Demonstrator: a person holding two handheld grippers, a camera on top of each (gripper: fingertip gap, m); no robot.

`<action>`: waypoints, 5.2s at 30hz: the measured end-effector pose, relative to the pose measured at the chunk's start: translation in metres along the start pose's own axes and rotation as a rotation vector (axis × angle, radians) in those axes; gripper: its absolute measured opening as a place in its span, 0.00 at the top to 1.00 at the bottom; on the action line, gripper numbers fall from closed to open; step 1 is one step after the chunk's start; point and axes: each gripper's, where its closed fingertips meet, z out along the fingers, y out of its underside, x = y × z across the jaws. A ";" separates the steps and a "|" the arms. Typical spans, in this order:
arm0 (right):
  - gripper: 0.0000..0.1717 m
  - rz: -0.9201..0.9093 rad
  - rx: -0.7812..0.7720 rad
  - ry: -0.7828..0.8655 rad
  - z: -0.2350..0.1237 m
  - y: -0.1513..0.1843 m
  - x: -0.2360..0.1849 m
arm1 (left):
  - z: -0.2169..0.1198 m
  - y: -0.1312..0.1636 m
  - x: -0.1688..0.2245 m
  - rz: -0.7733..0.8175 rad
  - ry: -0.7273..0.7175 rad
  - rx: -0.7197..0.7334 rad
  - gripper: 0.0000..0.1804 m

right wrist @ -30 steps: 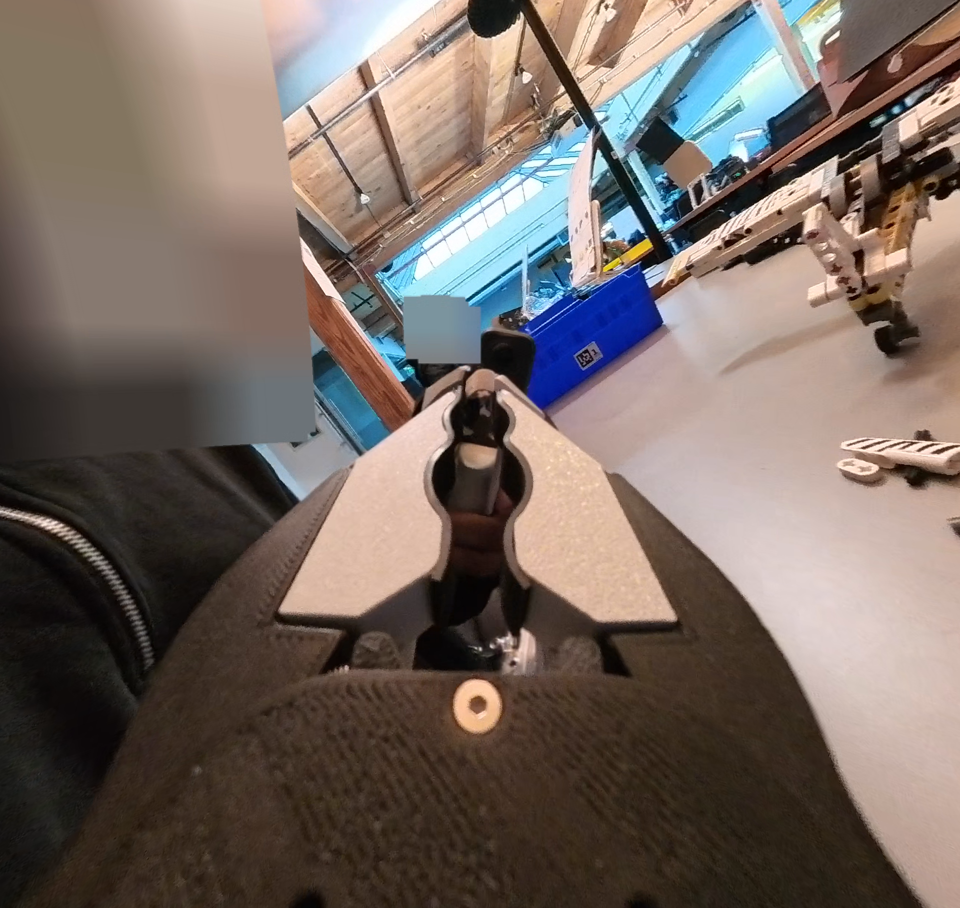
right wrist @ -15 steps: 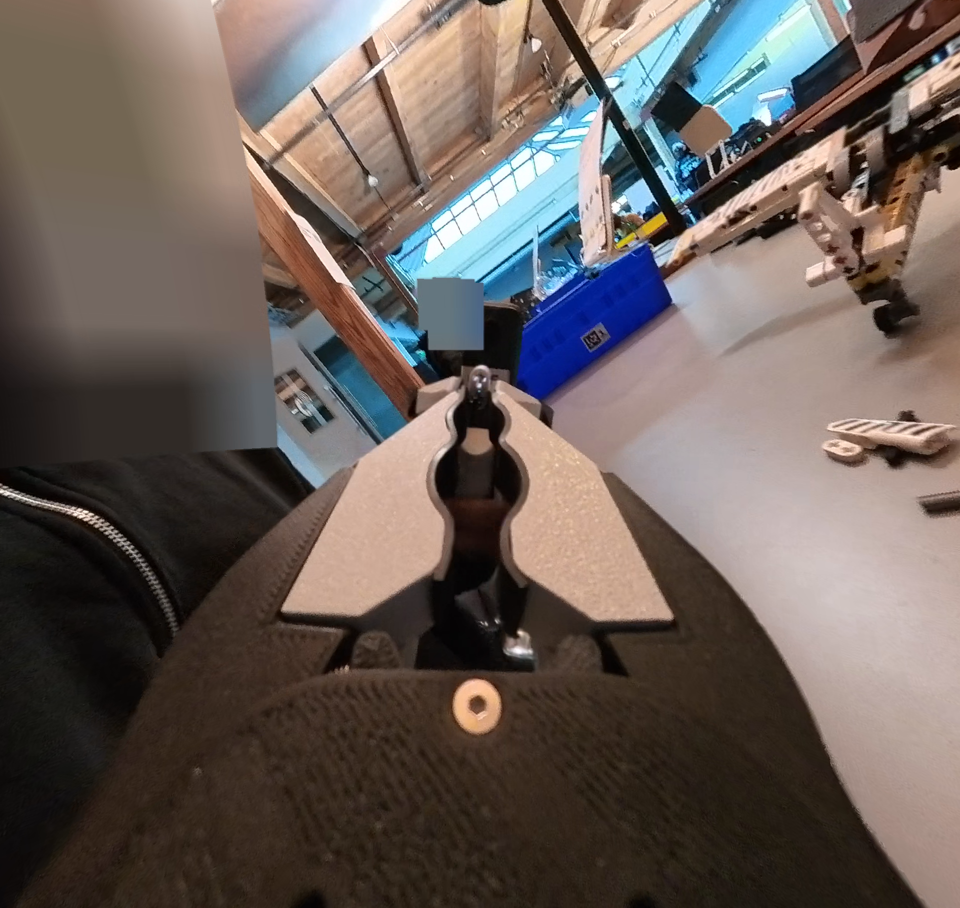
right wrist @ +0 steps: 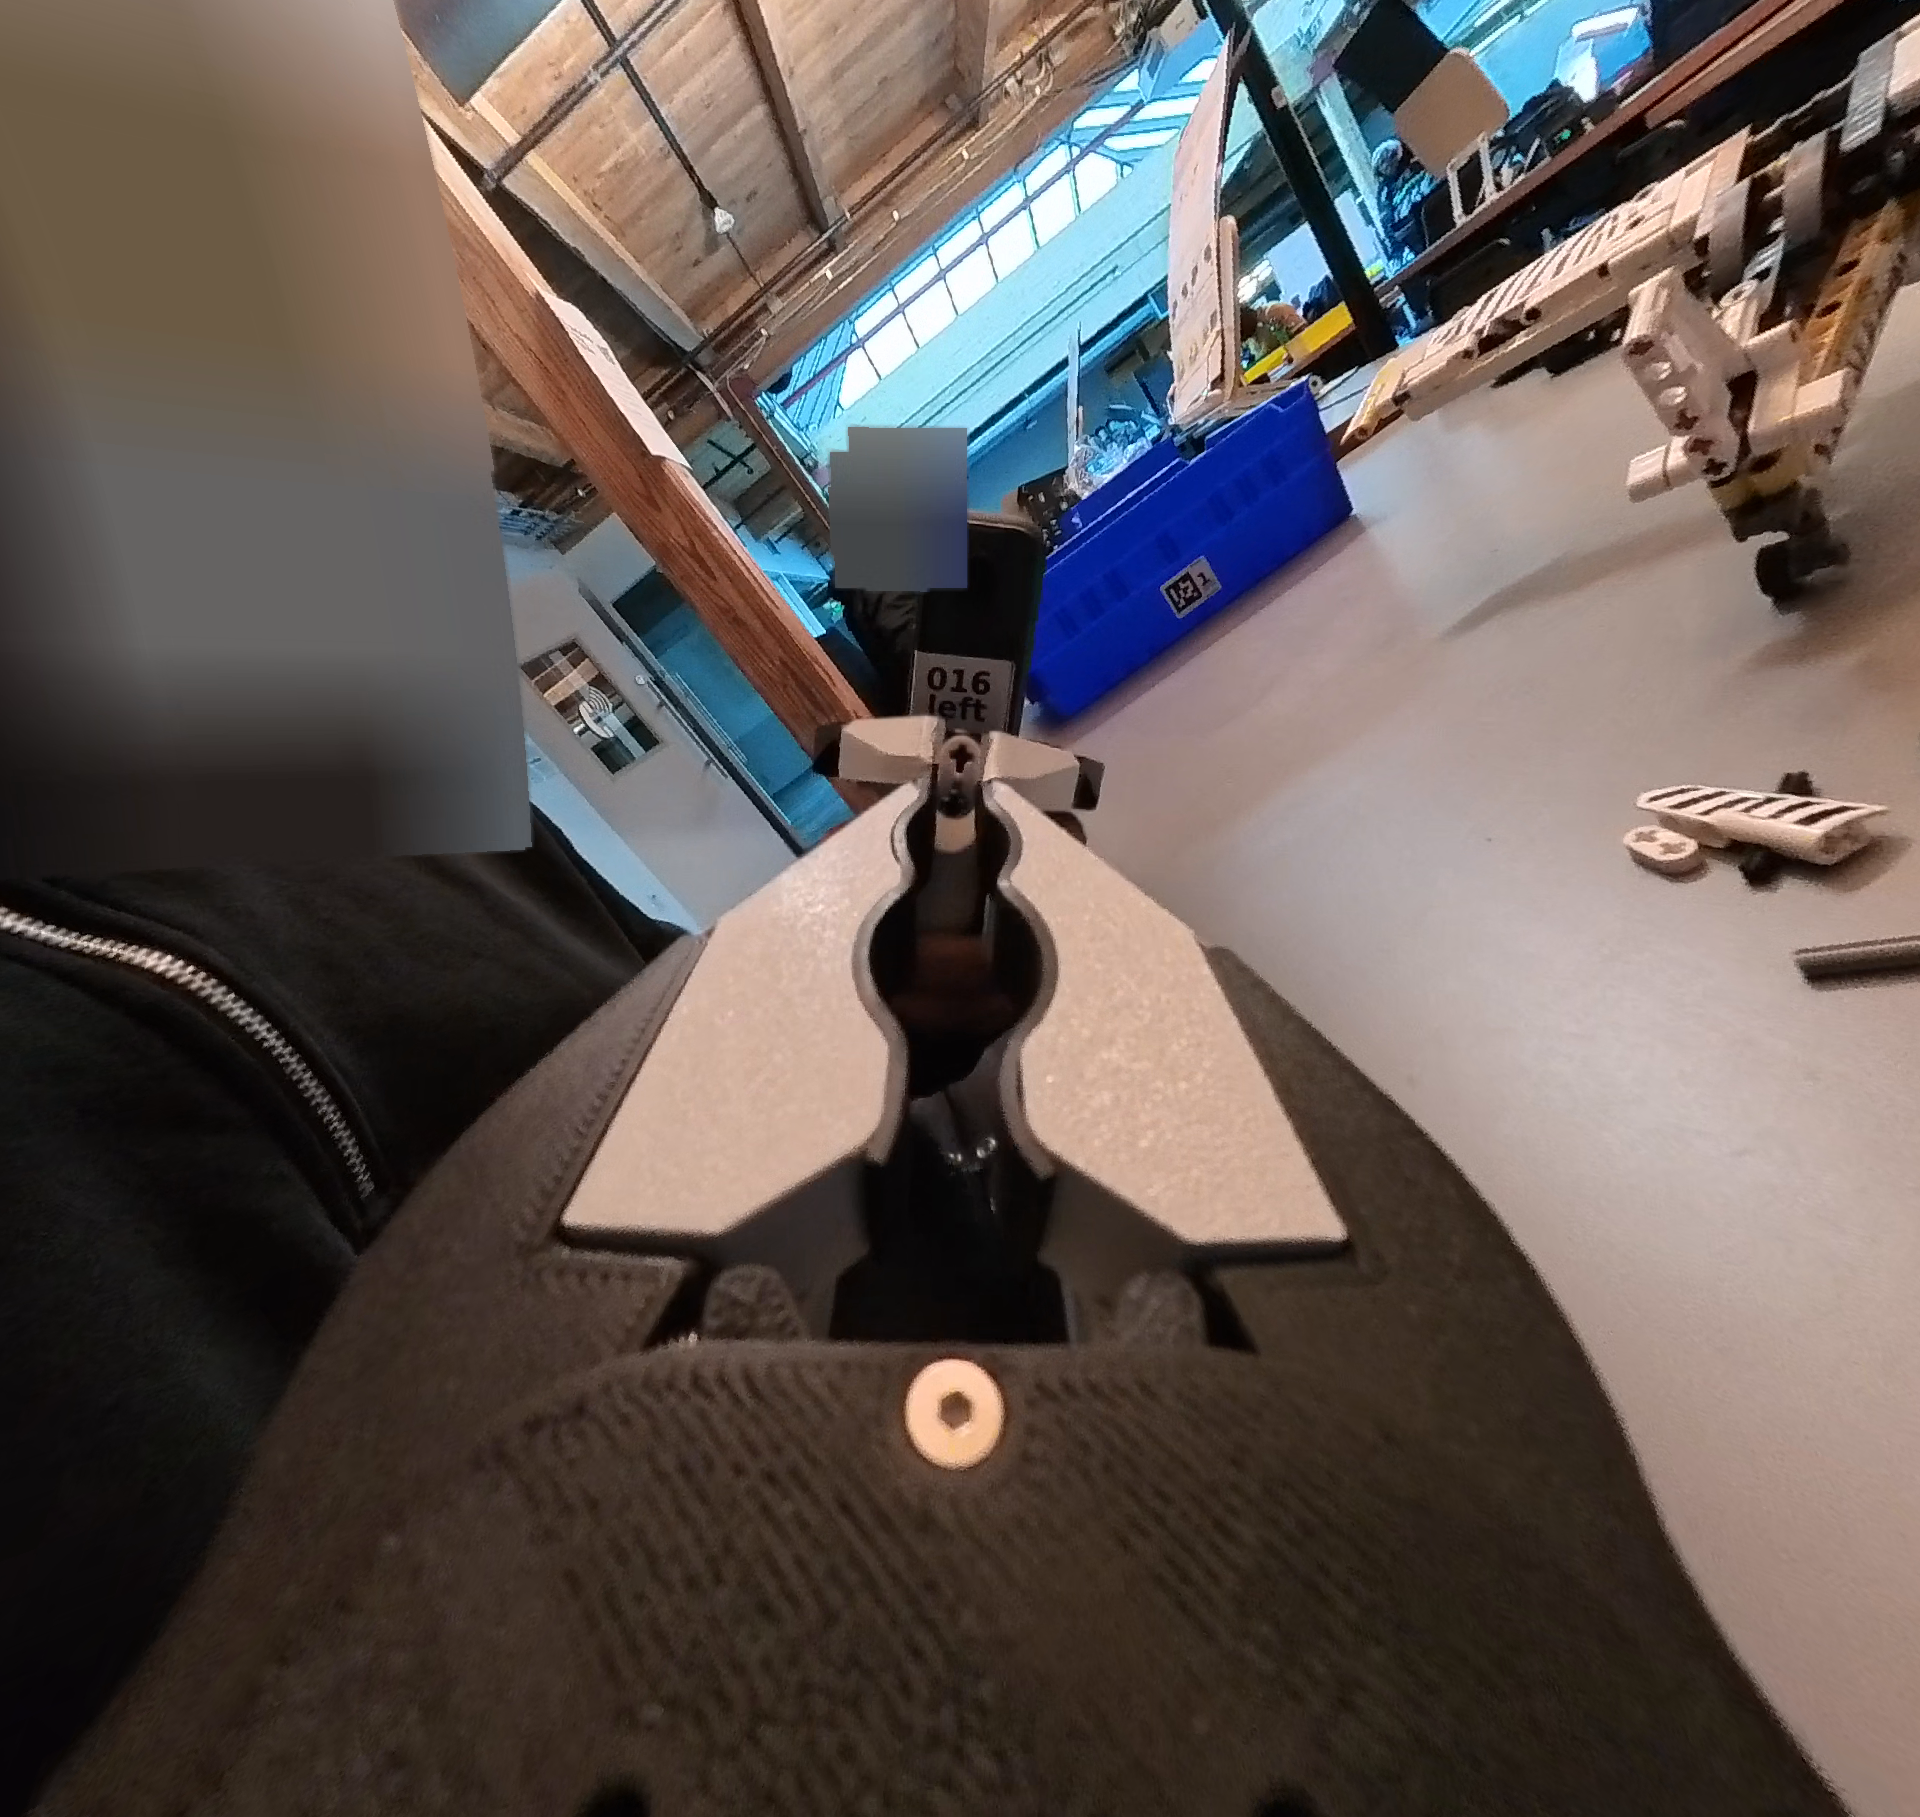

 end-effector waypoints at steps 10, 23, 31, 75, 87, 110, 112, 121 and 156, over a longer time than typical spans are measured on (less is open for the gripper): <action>0.97 0.054 0.047 -0.011 0.001 -0.002 0.003 | 0.004 0.012 -0.002 -0.068 0.023 -0.055 0.99; 0.98 0.071 0.042 -0.022 0.002 -0.001 0.003 | 0.000 0.001 -0.002 -0.064 0.016 0.016 0.95; 0.98 0.050 0.052 0.004 0.002 -0.001 0.007 | 0.000 -0.001 -0.006 -0.052 -0.003 0.038 0.99; 0.98 0.009 0.221 0.069 -0.005 -0.018 0.011 | 0.007 -0.011 -0.009 0.012 -0.105 0.117 0.98; 1.00 -0.115 0.236 0.295 -0.020 -0.032 0.029 | 0.005 -0.009 -0.020 -0.044 -0.131 0.168 1.00; 0.81 -0.193 0.019 1.475 -0.325 -0.070 0.130 | 0.004 -0.001 -0.026 0.036 -0.210 0.125 1.00; 0.79 -0.170 0.029 1.459 -0.327 -0.074 0.135 | 0.006 0.000 -0.026 0.035 -0.206 0.121 1.00; 0.86 -0.288 -0.318 1.588 -0.321 -0.067 0.151 | 0.012 0.004 -0.022 0.042 -0.196 0.099 1.00; 0.96 -0.623 -0.547 1.132 -0.131 -0.020 0.133 | 0.005 0.004 0.023 0.157 -0.253 0.115 1.00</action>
